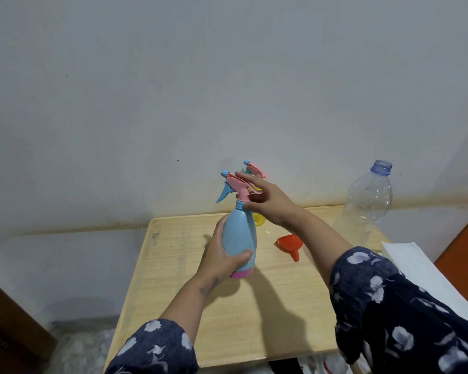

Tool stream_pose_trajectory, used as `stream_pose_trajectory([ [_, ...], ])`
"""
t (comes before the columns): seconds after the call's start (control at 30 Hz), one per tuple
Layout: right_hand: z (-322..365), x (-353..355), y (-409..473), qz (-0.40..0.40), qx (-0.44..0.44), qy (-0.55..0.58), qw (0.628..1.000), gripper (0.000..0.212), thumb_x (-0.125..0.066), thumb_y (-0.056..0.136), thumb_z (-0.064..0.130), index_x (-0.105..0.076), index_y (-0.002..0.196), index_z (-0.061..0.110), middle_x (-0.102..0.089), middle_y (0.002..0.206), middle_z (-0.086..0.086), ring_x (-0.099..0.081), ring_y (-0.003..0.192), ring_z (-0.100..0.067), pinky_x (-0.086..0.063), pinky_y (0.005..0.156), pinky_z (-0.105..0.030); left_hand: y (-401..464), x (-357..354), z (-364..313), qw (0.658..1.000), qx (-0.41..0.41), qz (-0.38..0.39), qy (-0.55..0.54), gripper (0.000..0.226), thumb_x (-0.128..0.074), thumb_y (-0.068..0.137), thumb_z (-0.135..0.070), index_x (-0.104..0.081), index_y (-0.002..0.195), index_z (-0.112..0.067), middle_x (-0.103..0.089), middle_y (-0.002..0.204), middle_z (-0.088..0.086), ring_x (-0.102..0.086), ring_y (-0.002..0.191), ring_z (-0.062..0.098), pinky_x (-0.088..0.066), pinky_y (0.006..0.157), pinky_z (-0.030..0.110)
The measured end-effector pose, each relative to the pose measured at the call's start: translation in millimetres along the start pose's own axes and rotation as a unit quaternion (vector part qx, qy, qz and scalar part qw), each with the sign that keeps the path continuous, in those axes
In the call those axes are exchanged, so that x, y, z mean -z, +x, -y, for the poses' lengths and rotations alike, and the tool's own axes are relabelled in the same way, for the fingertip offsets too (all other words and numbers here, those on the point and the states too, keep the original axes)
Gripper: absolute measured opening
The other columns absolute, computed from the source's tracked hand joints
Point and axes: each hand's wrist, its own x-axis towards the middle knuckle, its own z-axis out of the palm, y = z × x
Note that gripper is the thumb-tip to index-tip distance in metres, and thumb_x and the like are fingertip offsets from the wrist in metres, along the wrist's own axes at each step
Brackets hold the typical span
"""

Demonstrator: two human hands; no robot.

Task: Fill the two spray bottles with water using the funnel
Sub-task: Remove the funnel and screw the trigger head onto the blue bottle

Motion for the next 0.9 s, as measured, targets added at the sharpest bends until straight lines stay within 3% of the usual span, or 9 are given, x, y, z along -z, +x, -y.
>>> stream_pose_trajectory([
  [0.07,1.2,1.0,0.4,-0.002,-0.002,0.010,1.000,0.069,-0.068,0.081,-0.001,-0.049,0.135,0.038,-0.053,0.129,-0.001,-0.058,0.109,-0.018,-0.048,0.089,-0.030,-0.6,-0.6,-0.3,1.000,-0.001,-0.003,0.000,0.087,-0.080,0.070,-0.032,-0.028,0.138,-0.049,-0.050,0.121,-0.009,-0.056,0.106,0.016,-0.054,0.071,0.027],
  [0.2,-6.3,-4.1,-0.7,-0.070,0.007,0.000,0.998,0.066,-0.082,0.071,0.012,-0.048,0.122,0.035,-0.055,0.091,-0.014,-0.053,0.076,-0.017,-0.052,0.082,-0.039,-0.1,-3.5,-1.9,1.000,-0.013,-0.014,0.013,0.085,-0.079,0.070,-0.031,-0.029,0.136,-0.050,-0.053,0.119,-0.009,-0.058,0.102,0.013,-0.051,0.066,0.021],
  [0.3,-6.9,-2.0,-0.5,-0.063,0.000,-0.010,0.998,0.059,-0.079,0.075,0.020,-0.045,0.119,0.036,-0.060,0.097,-0.010,-0.057,0.082,-0.017,-0.051,0.083,-0.034,0.5,-3.0,0.2,0.999,-0.010,-0.021,0.022,0.086,-0.080,0.071,-0.030,-0.028,0.138,-0.048,-0.051,0.120,-0.009,-0.057,0.103,0.015,-0.051,0.066,0.022],
  [0.43,-2.7,3.3,-0.8,-0.023,-0.011,0.031,0.999,0.049,-0.066,0.083,-0.002,-0.049,0.111,0.035,-0.069,0.099,-0.022,-0.067,0.096,-0.024,-0.051,0.095,-0.035,1.2,-1.8,0.8,1.000,-0.008,-0.015,0.025,0.087,-0.080,0.072,-0.030,-0.028,0.138,-0.048,-0.051,0.119,-0.007,-0.057,0.101,0.017,-0.053,0.065,0.024],
  [0.6,-6.1,-3.6,-1.8,-0.056,0.000,0.008,0.998,0.053,-0.077,0.074,0.005,-0.050,0.110,0.031,-0.061,0.091,-0.030,-0.057,0.075,-0.019,-0.054,0.085,-0.042,-0.7,-7.3,2.4,0.999,0.000,-0.028,0.040,0.091,-0.080,0.071,-0.032,-0.024,0.141,-0.045,-0.049,0.121,-0.006,-0.056,0.103,0.017,-0.053,0.067,0.024],
  [0.7,-9.2,-9.9,-3.4,-0.081,0.022,-0.035,0.996,0.053,-0.081,0.072,0.018,-0.050,0.112,0.035,-0.057,0.083,-0.015,-0.052,0.073,-0.017,-0.052,0.080,-0.040,-2.6,-10.9,2.5,0.998,0.001,-0.040,0.046,0.090,-0.078,0.069,-0.035,-0.023,0.139,-0.050,-0.050,0.120,-0.009,-0.055,0.103,0.014,-0.054,0.072,0.028],
  [0.8,-8.3,-9.7,-4.9,-0.063,0.017,-0.057,0.996,0.052,-0.072,0.081,0.027,-0.049,0.125,0.042,-0.065,0.096,-0.012,-0.060,0.089,-0.023,-0.050,0.085,-0.035,-3.3,-10.5,1.7,0.998,0.005,-0.045,0.044,0.086,-0.076,0.067,-0.035,-0.025,0.133,-0.056,-0.051,0.118,-0.012,-0.055,0.102,0.012,-0.055,0.075,0.032],
  [0.9,-6.8,-6.7,-3.4,-0.024,-0.007,-0.021,0.999,0.055,-0.058,0.090,0.015,-0.046,0.132,0.049,-0.070,0.102,0.001,-0.063,0.102,-0.016,-0.049,0.096,-0.036,-3.6,-8.6,3.1,0.997,0.008,-0.056,0.048,0.086,-0.077,0.065,-0.037,-0.027,0.133,-0.055,-0.051,0.116,-0.010,-0.055,0.101,0.015,-0.057,0.072,0.033],
])
